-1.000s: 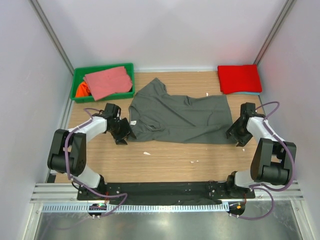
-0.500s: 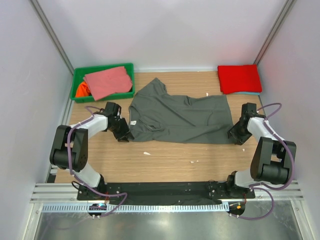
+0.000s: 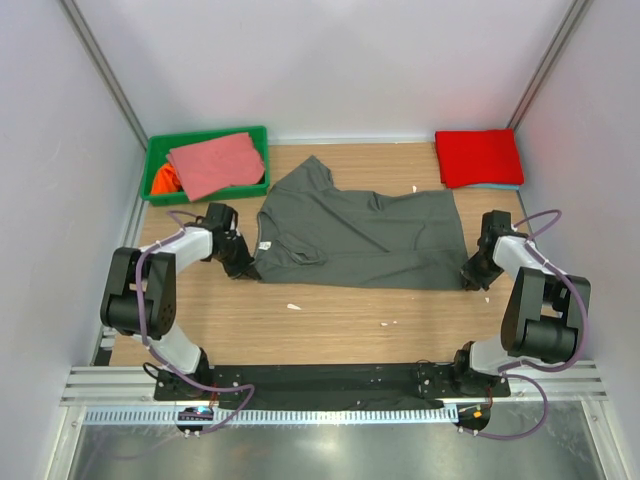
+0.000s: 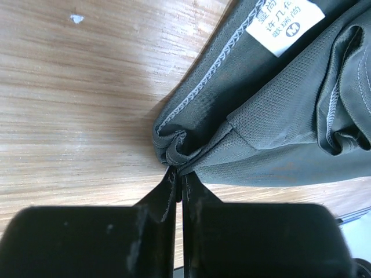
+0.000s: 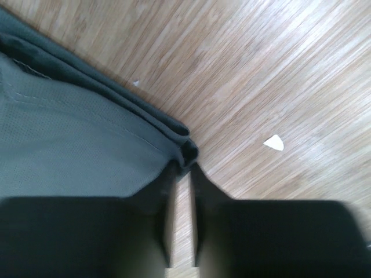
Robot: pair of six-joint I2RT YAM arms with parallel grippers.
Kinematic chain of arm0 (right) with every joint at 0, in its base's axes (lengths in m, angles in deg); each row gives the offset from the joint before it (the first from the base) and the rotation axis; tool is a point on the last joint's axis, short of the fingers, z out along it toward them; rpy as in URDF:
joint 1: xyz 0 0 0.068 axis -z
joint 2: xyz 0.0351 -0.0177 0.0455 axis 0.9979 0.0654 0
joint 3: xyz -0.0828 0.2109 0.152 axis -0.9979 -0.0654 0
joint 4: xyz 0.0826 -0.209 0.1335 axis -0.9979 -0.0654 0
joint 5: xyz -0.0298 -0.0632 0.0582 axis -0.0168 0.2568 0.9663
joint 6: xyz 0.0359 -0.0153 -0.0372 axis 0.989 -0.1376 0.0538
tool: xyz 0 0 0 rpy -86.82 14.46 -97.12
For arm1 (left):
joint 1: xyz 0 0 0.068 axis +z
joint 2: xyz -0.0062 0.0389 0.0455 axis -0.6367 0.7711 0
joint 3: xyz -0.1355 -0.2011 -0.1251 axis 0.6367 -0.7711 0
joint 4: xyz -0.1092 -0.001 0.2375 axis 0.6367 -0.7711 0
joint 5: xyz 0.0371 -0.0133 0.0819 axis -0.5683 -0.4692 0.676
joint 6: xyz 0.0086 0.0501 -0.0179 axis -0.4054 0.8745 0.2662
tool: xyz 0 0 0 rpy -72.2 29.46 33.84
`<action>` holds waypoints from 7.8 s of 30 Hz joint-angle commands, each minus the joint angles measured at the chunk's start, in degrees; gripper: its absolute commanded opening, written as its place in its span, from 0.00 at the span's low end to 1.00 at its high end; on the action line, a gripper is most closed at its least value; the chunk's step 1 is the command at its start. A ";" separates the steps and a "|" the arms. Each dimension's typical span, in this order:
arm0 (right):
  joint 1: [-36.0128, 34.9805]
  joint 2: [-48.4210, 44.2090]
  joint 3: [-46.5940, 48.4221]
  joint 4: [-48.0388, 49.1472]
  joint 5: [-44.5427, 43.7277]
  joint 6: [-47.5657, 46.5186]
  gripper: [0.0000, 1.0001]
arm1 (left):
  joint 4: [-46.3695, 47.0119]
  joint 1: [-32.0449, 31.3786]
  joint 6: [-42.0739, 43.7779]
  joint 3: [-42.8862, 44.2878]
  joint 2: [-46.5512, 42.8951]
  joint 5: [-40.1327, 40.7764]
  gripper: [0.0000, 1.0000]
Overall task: Fold and stack the t-shirts
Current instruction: Fold the tshirt
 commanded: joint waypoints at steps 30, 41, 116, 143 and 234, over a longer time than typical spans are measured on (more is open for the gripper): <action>-1.72 -8.89 6.99 -6.35 -0.83 -4.83 0.48 | -8.17 1.14 6.64 1.24 -19.47 -4.70 0.42; -1.90 0.60 8.05 3.24 3.05 -2.72 0.33 | -3.07 -6.52 4.62 6.87 -9.10 -9.19 0.33; -70.01 35.32 49.18 3.07 -15.83 -21.88 0.44 | 5.90 1.92 5.50 6.17 4.27 -18.86 0.16; -66.50 33.22 47.42 1.14 -25.78 -20.92 0.26 | 5.29 2.27 5.15 7.31 4.35 -19.74 0.15; -56.74 36.74 52.34 -10.46 -0.82 22.59 0.55 | -7.20 -9.33 17.81 35.87 21.58 -4.45 0.18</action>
